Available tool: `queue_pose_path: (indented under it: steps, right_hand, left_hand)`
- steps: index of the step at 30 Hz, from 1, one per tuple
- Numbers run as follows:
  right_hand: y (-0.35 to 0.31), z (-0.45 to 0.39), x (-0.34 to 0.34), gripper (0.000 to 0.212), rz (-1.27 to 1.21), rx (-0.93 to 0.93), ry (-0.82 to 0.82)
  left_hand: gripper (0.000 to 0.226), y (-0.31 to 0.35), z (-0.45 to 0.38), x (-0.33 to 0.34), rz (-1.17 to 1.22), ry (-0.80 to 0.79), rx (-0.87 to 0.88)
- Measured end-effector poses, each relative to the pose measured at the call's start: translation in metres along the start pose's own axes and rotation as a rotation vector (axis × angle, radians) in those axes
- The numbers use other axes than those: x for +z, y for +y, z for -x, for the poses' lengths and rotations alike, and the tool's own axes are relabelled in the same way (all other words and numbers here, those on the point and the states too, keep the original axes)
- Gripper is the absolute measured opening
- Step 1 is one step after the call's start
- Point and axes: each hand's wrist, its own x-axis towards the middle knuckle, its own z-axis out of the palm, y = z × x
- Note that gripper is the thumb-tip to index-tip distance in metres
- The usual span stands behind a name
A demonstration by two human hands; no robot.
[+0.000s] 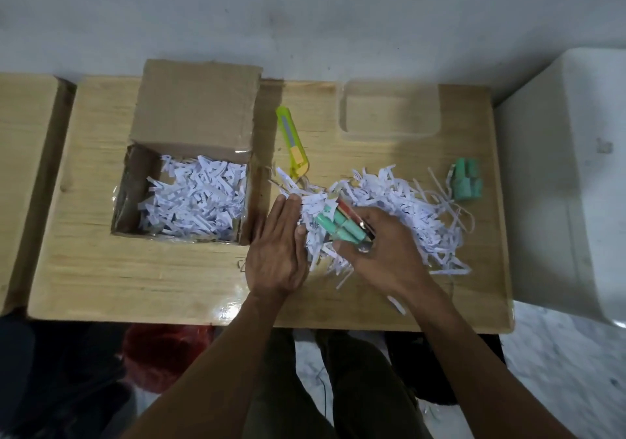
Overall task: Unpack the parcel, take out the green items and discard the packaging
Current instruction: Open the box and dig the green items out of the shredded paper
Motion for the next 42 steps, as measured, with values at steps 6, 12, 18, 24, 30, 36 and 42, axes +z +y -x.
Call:
queue_pose_path:
  steps: [6,12,18,24,30,36,42]
  right_hand:
    - [-0.027,0.014,-0.032,0.053,-0.483,0.122,-0.046]
    - [-0.041,0.021,-0.056,0.039,-0.37,0.1,0.037]
    - [-0.017,0.003,-0.054,0.057,0.092,-0.012,0.078]
    - [0.01,-0.006,-0.044,0.059,0.038,0.009,0.227]
    - [0.012,0.002,-0.058,0.043,-0.442,0.244,0.354]
    - [0.023,-0.019,-0.102,0.049,-0.283,0.355,0.73]
    - [0.032,-0.072,-0.132,0.047,-0.135,0.39,0.768]
  left_hand:
    - [0.051,0.002,0.0,-0.001,0.007,0.027,0.009]
    - [0.052,0.003,-0.001,-0.003,0.012,0.008,-0.001]
    - [0.055,0.004,-0.001,-0.005,0.015,0.001,-0.014]
    - [0.053,0.002,-0.001,-0.004,-0.008,0.001,-0.012]
    - [0.052,0.006,-0.004,-0.002,0.001,-0.001,-0.012]
    - [0.055,0.007,-0.003,-0.004,-0.012,-0.005,-0.013]
    - [0.055,0.007,-0.004,-0.005,-0.02,0.012,0.0]
